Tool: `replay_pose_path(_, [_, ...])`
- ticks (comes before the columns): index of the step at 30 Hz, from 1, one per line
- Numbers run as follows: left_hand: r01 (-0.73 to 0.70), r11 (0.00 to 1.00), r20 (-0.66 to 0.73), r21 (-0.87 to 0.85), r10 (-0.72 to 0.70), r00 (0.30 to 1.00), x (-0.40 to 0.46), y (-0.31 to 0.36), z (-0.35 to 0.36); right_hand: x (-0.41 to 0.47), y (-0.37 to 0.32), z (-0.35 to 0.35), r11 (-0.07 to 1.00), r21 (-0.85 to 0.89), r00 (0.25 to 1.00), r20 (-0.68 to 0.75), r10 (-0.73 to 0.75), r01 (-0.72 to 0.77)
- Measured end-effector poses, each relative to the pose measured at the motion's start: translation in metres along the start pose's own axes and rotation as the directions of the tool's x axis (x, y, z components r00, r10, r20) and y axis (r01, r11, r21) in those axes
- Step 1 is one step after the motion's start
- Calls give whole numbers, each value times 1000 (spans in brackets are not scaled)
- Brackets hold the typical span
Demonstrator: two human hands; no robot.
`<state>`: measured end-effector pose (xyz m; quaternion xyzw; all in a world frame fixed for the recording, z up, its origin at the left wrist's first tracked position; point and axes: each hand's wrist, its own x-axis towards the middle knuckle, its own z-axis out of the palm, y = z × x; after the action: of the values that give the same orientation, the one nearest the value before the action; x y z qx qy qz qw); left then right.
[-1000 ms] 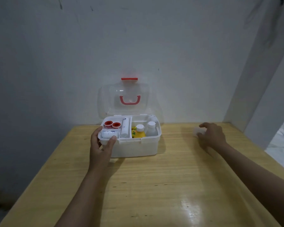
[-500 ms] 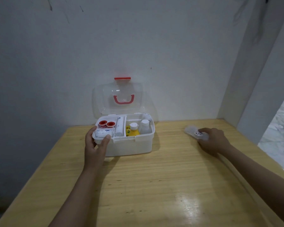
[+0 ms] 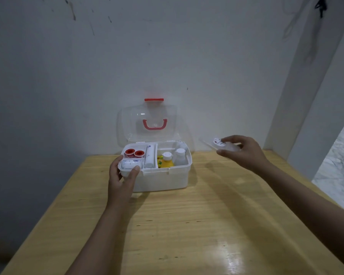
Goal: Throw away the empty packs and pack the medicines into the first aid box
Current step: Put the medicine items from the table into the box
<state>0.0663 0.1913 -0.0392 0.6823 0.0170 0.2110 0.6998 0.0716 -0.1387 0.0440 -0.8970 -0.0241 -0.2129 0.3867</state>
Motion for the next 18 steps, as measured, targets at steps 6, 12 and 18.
replay_pose_path(6, [-9, 1000, 12, 0, 9, 1000, 1, -1, -3, 11, -44, 14, 990, 77, 991, 57, -121, 117])
replay_pose_path(12, [13, 1000, 21, -7, -13, 1000, 0, 2, -3, 39, -77, 34, 991, 4, 966, 224, -129, 131])
replay_pose_path(18, [14, 1000, 19, -2, -14, 1000, 0, 2, -4, 77, -94, 62, 993, -98, 900, 435, -20, 69])
